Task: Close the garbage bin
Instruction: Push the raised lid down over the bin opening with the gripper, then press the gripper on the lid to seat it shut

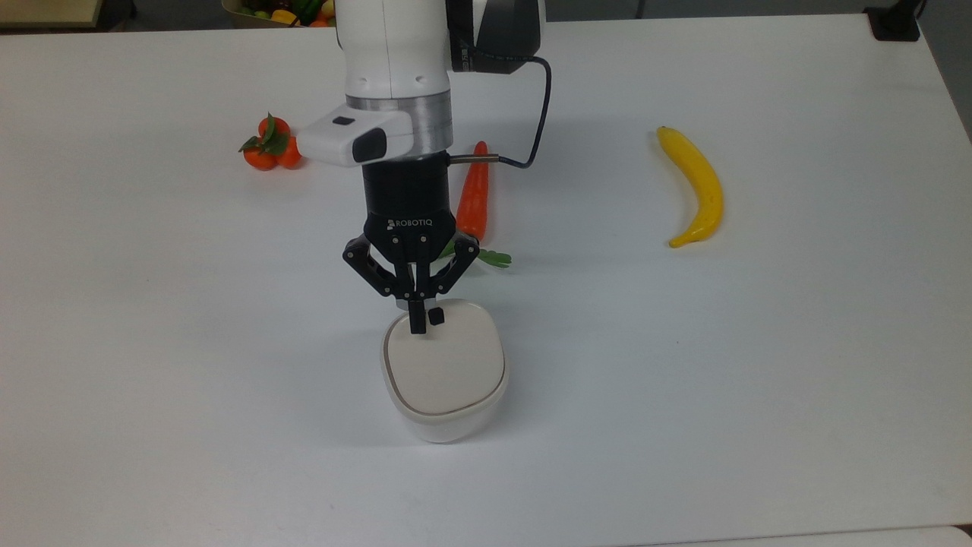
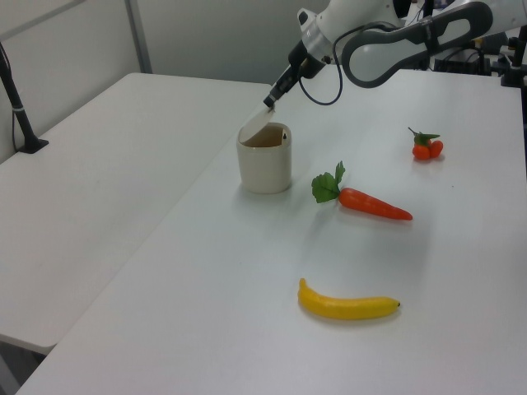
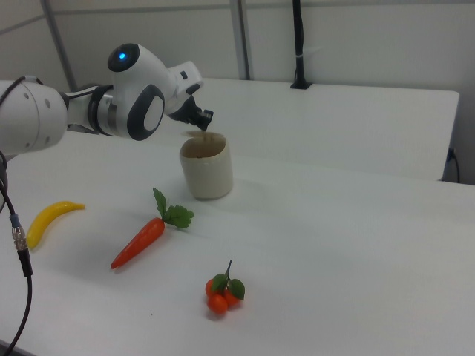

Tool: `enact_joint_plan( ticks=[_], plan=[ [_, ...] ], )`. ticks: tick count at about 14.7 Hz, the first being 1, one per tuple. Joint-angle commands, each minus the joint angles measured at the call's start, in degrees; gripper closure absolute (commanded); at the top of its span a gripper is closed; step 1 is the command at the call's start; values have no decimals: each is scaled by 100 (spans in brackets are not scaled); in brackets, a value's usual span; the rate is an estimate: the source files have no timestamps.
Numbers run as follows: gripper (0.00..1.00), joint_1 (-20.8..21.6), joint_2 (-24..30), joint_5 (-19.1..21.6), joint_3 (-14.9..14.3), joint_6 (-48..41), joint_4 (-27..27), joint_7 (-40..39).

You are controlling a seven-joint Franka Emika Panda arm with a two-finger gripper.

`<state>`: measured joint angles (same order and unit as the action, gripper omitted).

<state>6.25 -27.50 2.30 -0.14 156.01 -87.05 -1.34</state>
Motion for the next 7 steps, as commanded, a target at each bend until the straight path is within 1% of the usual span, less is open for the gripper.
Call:
enact_joint_plan(
  ticks=[1,5,7],
  plan=[
    [100,-45,254,-229,119,-527,-303,72],
    [100,-53,210,-291,163,-581,-400,64],
    [100,-53,140,-405,172,-581,-444,72]
  ],
)
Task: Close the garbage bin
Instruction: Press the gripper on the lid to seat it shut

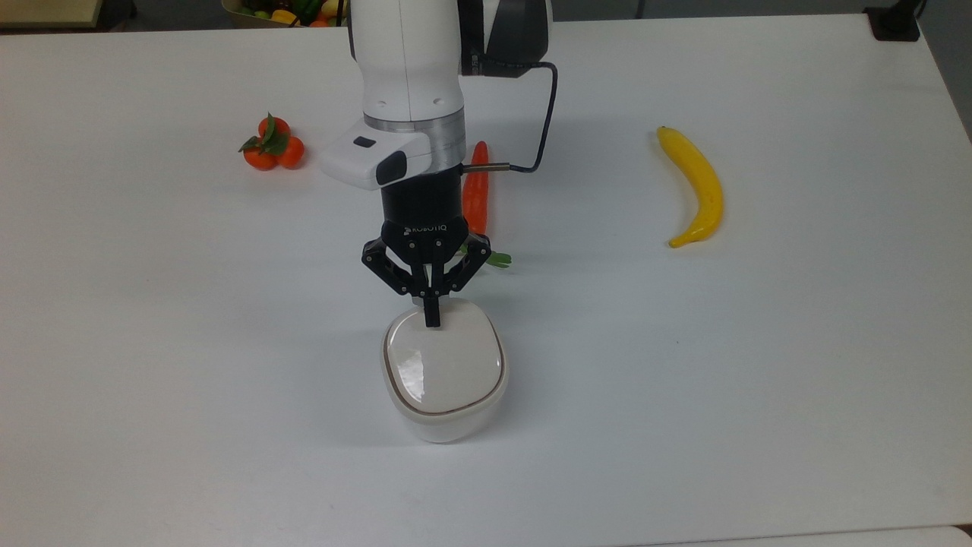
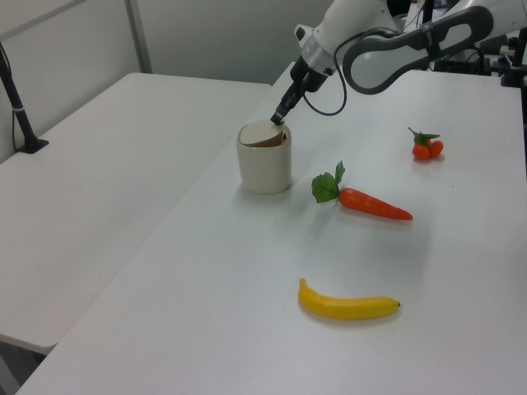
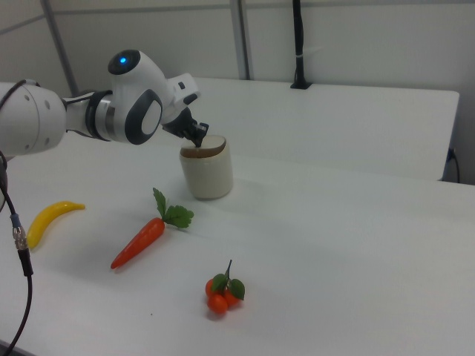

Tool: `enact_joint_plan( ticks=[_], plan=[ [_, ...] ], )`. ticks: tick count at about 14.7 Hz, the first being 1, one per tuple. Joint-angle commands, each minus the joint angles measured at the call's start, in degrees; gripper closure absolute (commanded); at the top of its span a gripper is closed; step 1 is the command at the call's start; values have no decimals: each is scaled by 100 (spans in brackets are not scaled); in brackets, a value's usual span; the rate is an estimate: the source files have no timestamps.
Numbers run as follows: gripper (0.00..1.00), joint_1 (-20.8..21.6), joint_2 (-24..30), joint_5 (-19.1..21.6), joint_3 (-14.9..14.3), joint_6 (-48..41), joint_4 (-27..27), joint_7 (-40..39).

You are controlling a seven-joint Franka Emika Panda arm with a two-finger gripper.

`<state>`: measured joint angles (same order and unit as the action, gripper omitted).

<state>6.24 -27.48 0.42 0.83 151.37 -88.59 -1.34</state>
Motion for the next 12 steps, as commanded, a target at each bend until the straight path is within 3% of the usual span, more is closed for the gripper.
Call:
enact_joint_plan(
  ticks=[1,12],
  plan=[
    [100,-53,129,-261,76,-116,-325,73],
    [100,-106,93,-244,146,-134,-449,125]
  ],
)
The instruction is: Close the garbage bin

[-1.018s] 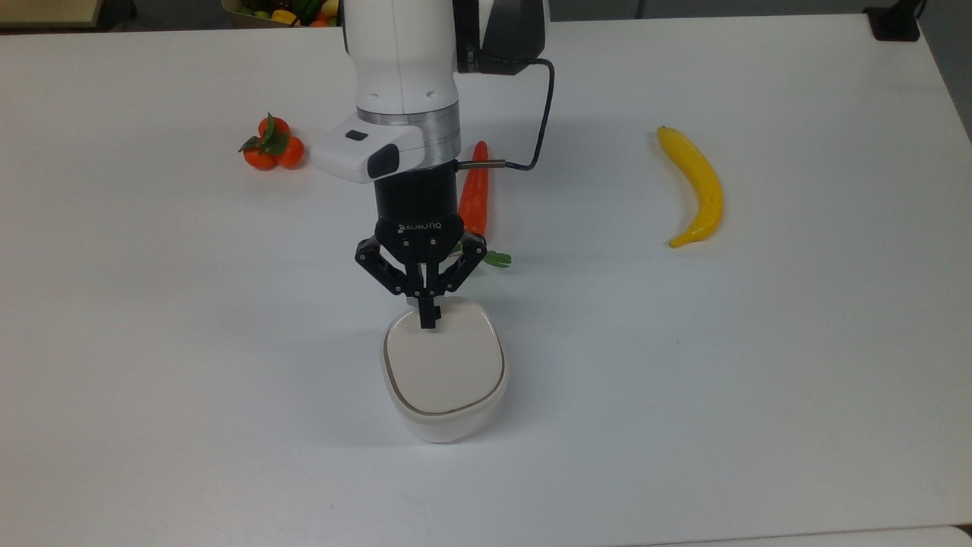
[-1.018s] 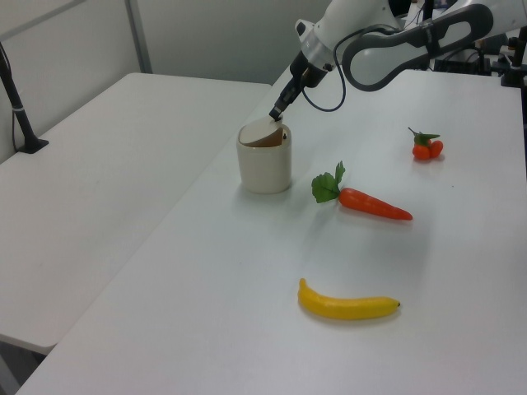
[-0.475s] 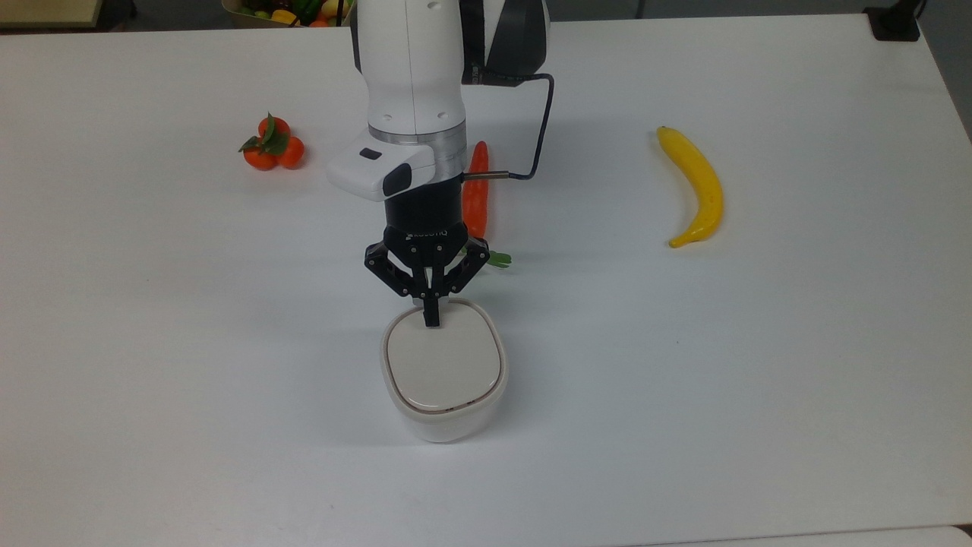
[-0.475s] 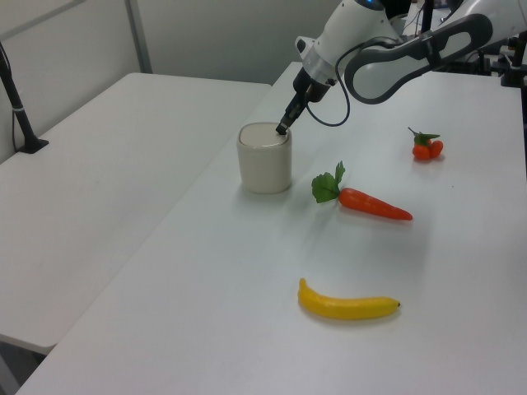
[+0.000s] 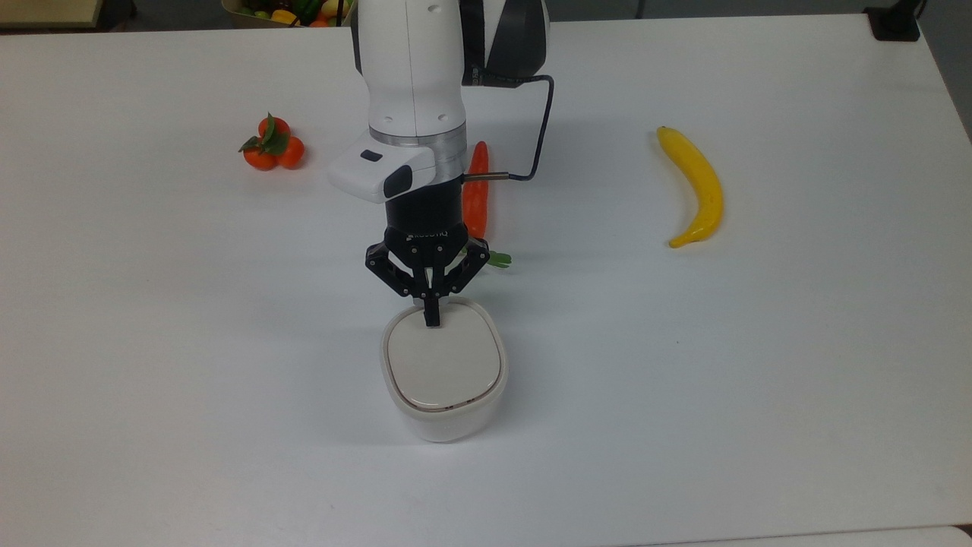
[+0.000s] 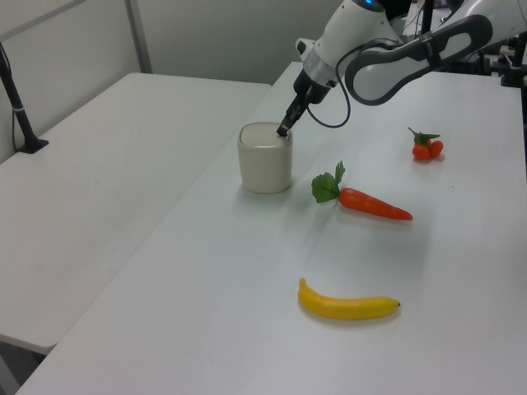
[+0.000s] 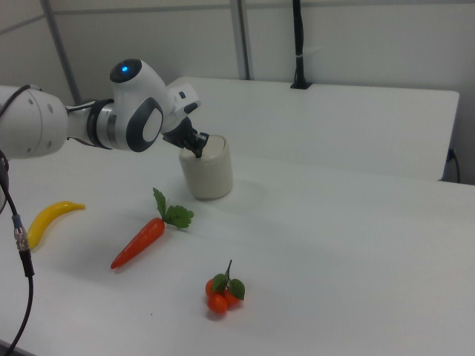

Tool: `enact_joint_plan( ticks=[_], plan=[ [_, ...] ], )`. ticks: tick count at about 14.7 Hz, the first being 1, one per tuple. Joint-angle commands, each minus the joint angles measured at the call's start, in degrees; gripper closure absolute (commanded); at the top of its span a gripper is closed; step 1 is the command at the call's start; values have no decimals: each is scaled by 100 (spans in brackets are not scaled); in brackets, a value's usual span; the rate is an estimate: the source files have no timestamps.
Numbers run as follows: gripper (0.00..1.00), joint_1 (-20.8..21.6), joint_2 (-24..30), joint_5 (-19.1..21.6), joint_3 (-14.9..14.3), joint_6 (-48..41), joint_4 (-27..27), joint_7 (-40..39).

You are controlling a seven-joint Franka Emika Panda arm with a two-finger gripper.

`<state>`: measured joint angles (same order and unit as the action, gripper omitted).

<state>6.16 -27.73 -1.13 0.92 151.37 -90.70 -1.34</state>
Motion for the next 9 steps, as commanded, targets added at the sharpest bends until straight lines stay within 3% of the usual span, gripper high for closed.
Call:
enact_joint_plan(
  ticks=[1,9],
  plan=[
    [100,-167,240,-80,171,-151,-229,134],
    [98,-238,1242,-10,207,-2328,-18,450]
  ],
)
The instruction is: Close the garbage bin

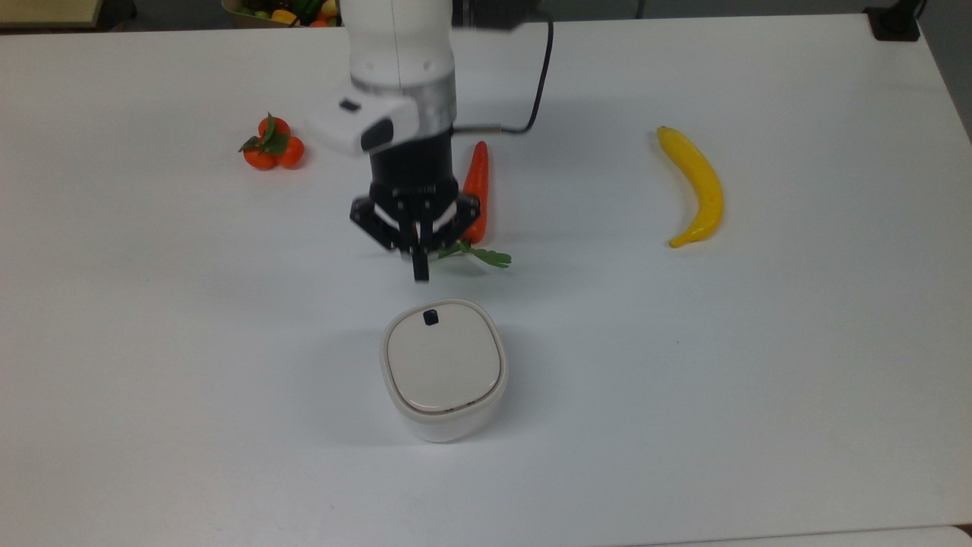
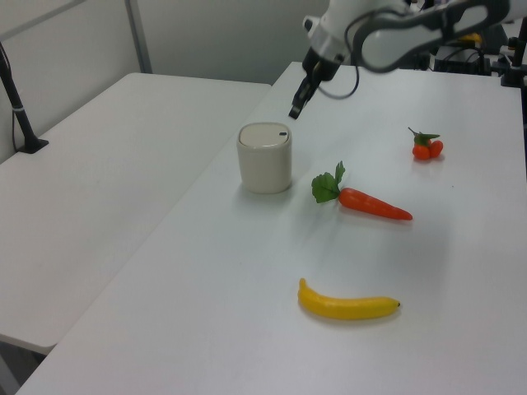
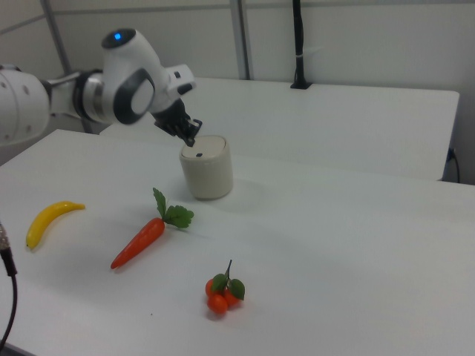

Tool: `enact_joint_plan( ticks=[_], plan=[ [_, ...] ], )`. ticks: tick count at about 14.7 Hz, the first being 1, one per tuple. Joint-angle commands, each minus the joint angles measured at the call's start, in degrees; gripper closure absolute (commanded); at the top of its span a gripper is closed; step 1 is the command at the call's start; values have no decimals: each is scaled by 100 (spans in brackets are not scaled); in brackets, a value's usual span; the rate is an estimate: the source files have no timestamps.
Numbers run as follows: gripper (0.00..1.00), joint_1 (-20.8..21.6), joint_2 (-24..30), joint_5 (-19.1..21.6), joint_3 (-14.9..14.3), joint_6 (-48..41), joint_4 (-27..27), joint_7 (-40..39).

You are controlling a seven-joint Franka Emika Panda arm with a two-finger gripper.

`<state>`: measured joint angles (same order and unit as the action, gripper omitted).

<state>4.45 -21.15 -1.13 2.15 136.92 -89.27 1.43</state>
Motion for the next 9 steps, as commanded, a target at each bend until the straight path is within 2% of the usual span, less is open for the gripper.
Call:
enact_joint_plan(
  ticks=[1,3,4,6,9],
  plan=[
    [97,-67,734,16,75,-1261,-152,174],
    [89,-76,1103,287,22,-2149,-100,165],
    [81,-76,1218,410,5,-2544,-21,174],
    [61,-154,1428,551,-13,-3291,102,183],
    [20,-234,1850,728,-66,-3874,85,401]
  ],
)
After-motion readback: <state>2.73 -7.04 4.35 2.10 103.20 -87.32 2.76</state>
